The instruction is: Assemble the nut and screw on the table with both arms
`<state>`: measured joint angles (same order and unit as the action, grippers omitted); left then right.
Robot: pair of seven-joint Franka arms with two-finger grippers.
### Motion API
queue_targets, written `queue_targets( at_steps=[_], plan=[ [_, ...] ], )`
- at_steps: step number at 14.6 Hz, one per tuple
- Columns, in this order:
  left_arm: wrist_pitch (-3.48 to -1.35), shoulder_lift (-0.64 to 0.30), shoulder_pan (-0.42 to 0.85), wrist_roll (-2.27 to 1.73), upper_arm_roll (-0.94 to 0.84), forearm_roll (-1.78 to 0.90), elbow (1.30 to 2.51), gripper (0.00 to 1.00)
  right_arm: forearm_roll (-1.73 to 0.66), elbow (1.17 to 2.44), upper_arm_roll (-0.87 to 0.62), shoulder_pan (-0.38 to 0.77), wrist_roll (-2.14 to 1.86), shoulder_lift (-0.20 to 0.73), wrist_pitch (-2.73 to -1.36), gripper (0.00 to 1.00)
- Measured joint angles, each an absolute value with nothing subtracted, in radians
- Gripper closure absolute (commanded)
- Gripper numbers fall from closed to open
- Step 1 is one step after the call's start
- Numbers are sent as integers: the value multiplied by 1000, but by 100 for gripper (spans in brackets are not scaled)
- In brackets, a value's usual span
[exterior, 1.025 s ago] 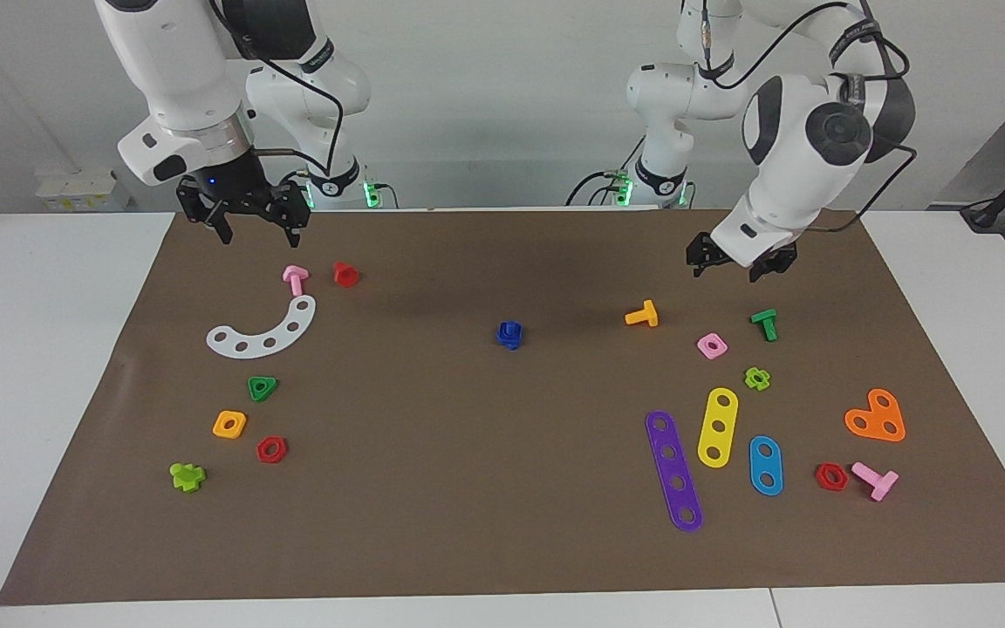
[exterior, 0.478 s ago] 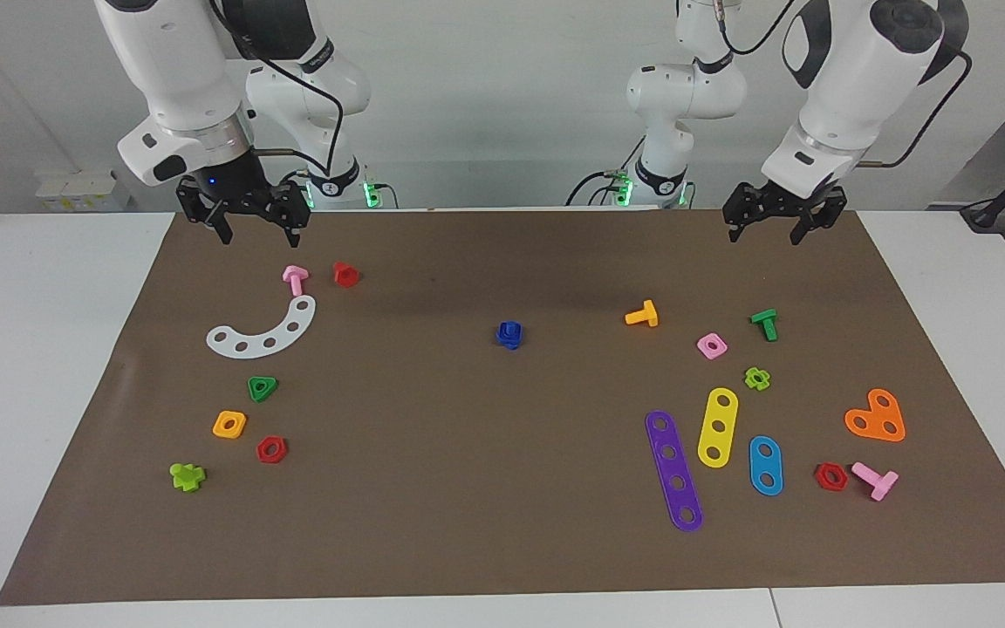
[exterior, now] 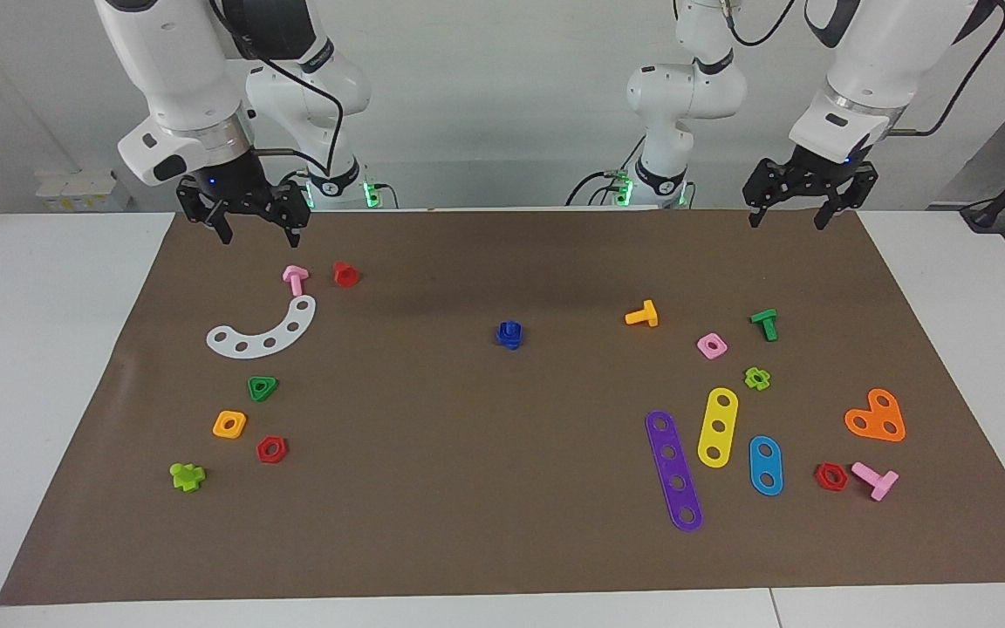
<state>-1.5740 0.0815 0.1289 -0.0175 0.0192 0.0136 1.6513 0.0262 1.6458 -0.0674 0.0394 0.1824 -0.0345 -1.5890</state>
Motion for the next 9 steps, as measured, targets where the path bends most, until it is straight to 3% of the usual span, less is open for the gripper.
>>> queue_targets(
  at_steps=[9],
  plan=[
    [-1574, 81, 123, -25, 18, 13, 1651, 0, 26, 1646, -67, 39, 182, -35, -1589, 0]
  ],
)
